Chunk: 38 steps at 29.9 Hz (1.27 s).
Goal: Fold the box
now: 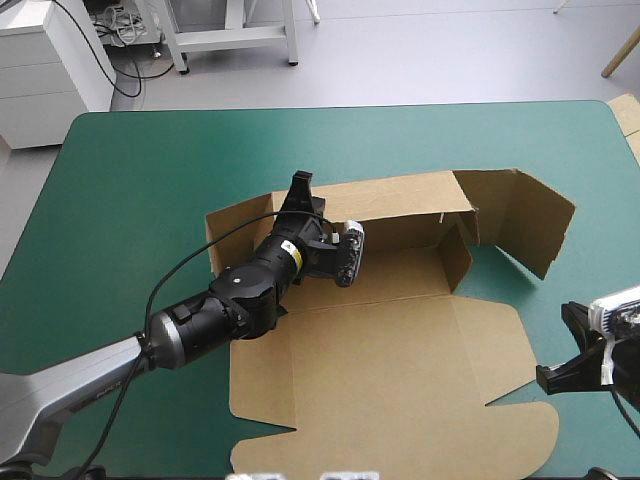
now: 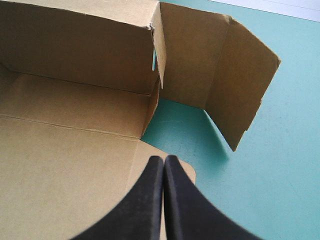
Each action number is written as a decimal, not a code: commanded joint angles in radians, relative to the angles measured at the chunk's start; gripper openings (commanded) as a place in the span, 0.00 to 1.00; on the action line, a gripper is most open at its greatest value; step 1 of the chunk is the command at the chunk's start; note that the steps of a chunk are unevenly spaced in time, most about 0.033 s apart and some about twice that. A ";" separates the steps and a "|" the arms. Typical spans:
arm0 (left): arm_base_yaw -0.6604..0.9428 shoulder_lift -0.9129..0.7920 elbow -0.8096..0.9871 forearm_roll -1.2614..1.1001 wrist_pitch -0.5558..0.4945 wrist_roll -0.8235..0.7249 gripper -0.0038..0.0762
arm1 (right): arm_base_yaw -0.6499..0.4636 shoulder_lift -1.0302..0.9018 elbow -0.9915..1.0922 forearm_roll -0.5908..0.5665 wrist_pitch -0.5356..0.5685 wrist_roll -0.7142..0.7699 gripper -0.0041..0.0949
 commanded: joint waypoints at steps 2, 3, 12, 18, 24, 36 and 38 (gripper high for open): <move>-0.008 -0.036 -0.024 0.007 0.005 -0.005 0.04 | -0.004 0.009 -0.021 -0.026 -0.059 0.001 0.02; -0.015 -0.036 -0.015 0.023 0.005 -0.005 0.04 | -0.004 0.009 -0.021 -0.026 -0.059 0.001 0.02; -0.075 -0.077 0.136 0.348 -0.008 -0.162 0.04 | -0.004 0.011 -0.021 -0.051 -0.059 0.001 0.03; -0.075 -0.077 0.158 0.427 -0.005 -0.267 0.04 | -0.004 0.011 -0.021 -0.062 -0.059 0.001 0.03; -0.075 -0.077 0.158 0.427 -0.003 -0.271 0.04 | -0.004 0.015 -0.021 -0.062 -0.059 -0.008 0.08; -0.075 -0.075 0.158 0.427 -0.003 -0.271 0.04 | -0.004 0.150 -0.021 0.060 -0.081 0.016 0.99; -0.075 -0.075 0.158 0.427 -0.003 -0.271 0.04 | -0.004 0.187 -0.021 0.001 -0.114 0.072 0.98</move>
